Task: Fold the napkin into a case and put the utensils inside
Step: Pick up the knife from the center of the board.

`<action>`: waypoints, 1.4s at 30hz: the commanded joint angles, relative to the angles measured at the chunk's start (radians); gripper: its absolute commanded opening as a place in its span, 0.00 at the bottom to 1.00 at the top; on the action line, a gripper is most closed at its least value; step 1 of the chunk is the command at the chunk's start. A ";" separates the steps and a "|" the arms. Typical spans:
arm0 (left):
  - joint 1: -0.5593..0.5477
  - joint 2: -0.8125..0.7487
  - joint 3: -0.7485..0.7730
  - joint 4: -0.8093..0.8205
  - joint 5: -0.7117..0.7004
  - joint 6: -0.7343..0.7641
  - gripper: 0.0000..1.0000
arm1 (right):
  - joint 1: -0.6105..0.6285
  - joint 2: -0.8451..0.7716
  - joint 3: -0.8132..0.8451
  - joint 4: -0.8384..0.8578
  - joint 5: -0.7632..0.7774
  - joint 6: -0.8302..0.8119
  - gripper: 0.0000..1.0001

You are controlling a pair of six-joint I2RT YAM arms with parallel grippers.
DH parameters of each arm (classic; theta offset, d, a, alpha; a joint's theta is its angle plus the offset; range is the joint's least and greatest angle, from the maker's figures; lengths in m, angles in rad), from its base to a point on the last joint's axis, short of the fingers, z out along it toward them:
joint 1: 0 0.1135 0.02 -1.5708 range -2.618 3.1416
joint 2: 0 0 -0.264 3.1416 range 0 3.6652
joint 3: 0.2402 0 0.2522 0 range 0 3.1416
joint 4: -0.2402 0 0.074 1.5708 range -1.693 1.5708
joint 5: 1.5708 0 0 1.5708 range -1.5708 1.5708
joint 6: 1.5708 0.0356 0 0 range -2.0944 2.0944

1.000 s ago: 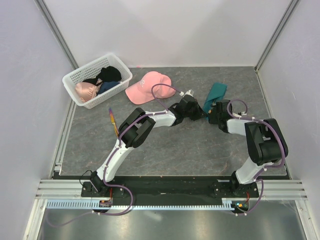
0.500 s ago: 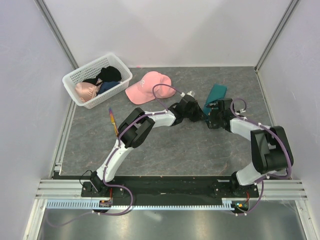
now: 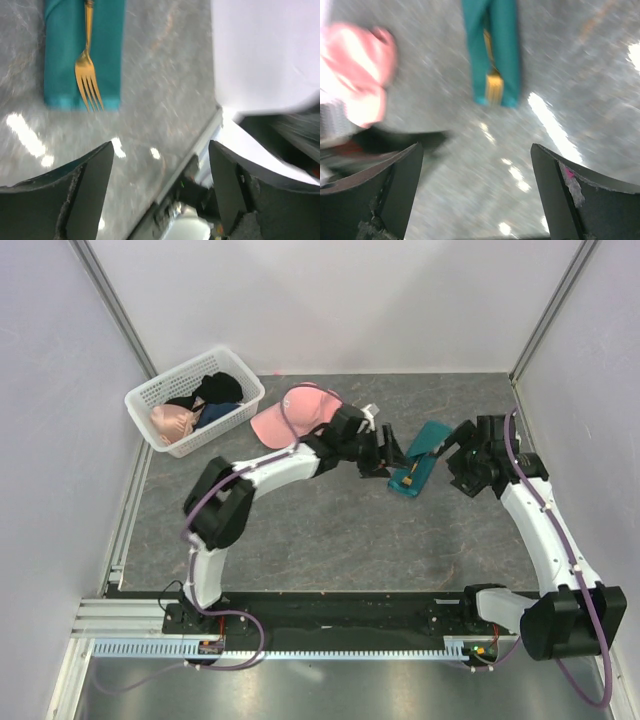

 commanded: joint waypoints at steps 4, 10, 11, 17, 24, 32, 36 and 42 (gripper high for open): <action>0.188 -0.418 -0.231 -0.330 0.025 0.322 0.60 | 0.010 0.047 0.104 -0.171 -0.083 -0.277 0.97; 0.485 -0.592 -0.367 -0.634 -0.358 0.498 0.64 | 0.109 0.162 0.207 -0.188 -0.129 -0.372 0.96; 0.546 -0.588 -0.380 -0.668 -0.484 0.504 0.69 | 0.140 0.171 0.210 -0.185 -0.130 -0.380 0.95; 0.677 -0.431 -0.345 -0.708 -0.597 0.547 0.66 | 0.217 0.220 0.213 -0.158 -0.146 -0.364 0.95; 0.700 -0.250 -0.292 -0.721 -0.641 0.487 0.59 | 0.235 0.230 0.225 -0.159 -0.166 -0.374 0.94; 0.703 -0.166 -0.295 -0.665 -0.609 0.468 0.54 | 0.235 0.200 0.198 -0.156 -0.158 -0.395 0.94; 0.705 -0.144 -0.334 -0.650 -0.586 0.467 0.29 | 0.238 0.228 0.211 -0.150 -0.156 -0.400 0.93; 0.708 -0.224 -0.429 -0.633 -0.493 0.482 0.02 | 0.281 0.309 0.250 -0.113 -0.160 -0.426 0.94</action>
